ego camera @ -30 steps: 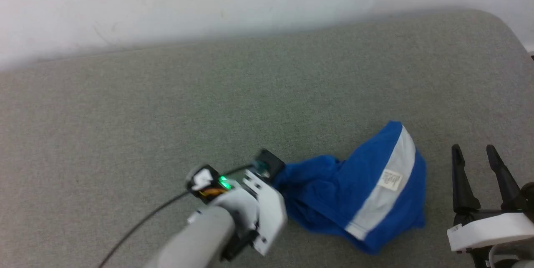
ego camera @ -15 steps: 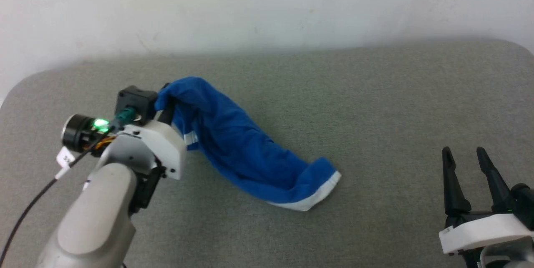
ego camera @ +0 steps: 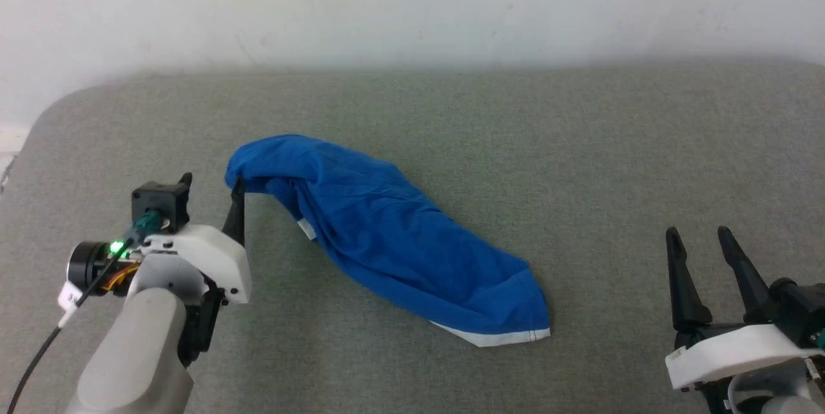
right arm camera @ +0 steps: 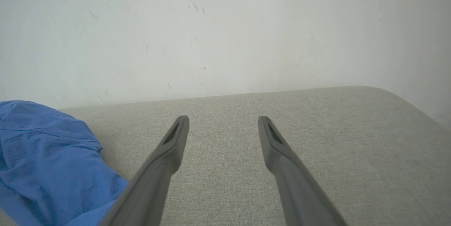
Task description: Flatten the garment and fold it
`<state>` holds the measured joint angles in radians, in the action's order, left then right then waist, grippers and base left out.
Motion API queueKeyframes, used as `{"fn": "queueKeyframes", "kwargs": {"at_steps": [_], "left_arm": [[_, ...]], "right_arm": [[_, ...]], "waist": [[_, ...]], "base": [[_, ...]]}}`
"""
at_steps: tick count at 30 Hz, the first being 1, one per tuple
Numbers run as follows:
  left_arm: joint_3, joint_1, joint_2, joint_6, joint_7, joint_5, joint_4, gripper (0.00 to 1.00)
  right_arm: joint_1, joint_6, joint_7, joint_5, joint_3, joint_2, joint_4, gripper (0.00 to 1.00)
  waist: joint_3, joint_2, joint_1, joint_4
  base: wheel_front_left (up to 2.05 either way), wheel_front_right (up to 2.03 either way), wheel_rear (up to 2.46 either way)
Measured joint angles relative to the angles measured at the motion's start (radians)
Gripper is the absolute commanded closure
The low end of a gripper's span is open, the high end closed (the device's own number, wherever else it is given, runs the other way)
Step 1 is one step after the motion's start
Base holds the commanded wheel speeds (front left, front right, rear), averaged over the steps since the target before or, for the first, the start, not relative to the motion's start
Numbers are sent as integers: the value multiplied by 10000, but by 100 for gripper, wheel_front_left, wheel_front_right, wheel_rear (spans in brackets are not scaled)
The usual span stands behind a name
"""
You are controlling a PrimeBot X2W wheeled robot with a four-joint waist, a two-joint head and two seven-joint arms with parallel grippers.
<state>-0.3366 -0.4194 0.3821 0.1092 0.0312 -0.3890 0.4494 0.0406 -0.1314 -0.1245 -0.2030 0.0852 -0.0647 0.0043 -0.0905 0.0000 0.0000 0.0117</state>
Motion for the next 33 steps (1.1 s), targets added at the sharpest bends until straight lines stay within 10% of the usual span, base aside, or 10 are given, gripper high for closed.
{"fn": "queueKeyframes", "kwargs": {"at_steps": [19, 33], "left_arm": [[963, 3404, -1304, 295, 2259, 1150, -5033, 0], [832, 4551, -2558, -1012, 2259, 2508, -4552, 0]], "right_arm": [[386, 2, 663, -259, -19, -391, 56, 0], [-1272, 0, 5233, -2121, -2523, -2731, 1156, 0]], "waist": [[823, 0, 0, 1381], [537, 0, 1, 2690]], "base": [[0, 0, 0], [0, 0, 0]]}}
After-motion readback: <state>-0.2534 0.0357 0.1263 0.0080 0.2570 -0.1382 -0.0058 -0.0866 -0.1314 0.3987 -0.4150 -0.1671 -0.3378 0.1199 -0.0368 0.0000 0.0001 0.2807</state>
